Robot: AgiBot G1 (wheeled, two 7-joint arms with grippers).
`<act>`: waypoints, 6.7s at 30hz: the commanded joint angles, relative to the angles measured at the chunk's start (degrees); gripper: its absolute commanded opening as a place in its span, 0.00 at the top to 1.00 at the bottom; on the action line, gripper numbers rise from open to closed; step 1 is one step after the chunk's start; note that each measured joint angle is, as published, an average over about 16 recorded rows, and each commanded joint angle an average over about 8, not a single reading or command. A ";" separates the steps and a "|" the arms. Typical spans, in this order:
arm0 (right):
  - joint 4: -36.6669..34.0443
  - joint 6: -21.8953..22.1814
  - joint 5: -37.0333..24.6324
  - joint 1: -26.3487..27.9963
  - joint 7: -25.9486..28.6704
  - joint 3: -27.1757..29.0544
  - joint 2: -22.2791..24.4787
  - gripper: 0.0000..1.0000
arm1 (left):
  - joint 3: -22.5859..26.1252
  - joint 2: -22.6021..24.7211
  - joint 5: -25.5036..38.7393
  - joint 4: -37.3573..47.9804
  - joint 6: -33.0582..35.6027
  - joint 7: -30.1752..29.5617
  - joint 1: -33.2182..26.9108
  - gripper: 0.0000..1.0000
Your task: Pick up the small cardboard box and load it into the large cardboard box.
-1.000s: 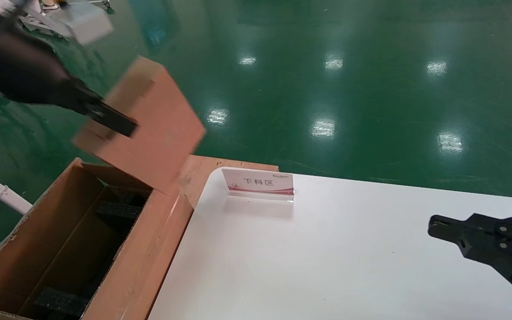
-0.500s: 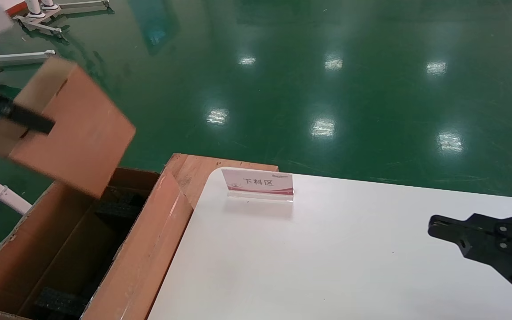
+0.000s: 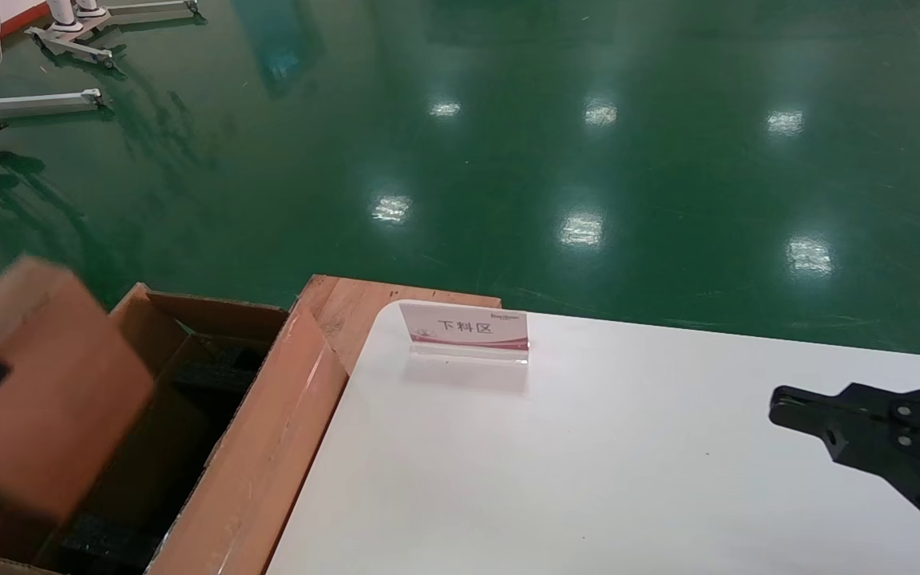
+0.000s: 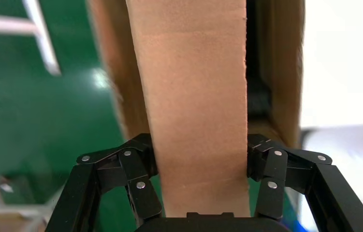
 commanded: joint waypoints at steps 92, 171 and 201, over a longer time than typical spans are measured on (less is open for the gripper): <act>-0.01 0.14 0.21 0.06 -0.16 -0.31 0.13 0.00 | 6.11 3.58 -21.79 32.64 -25.53 18.77 44.44 0.87; -0.10 0.17 0.30 0.08 -0.22 -0.37 0.15 0.00 | -4.95 -3.07 -27.94 8.83 -26.36 35.13 22.08 0.00; -0.14 0.18 0.35 0.12 -0.27 -0.46 0.18 0.00 | -64.04 -0.30 -28.60 -5.28 -18.26 44.97 64.55 0.00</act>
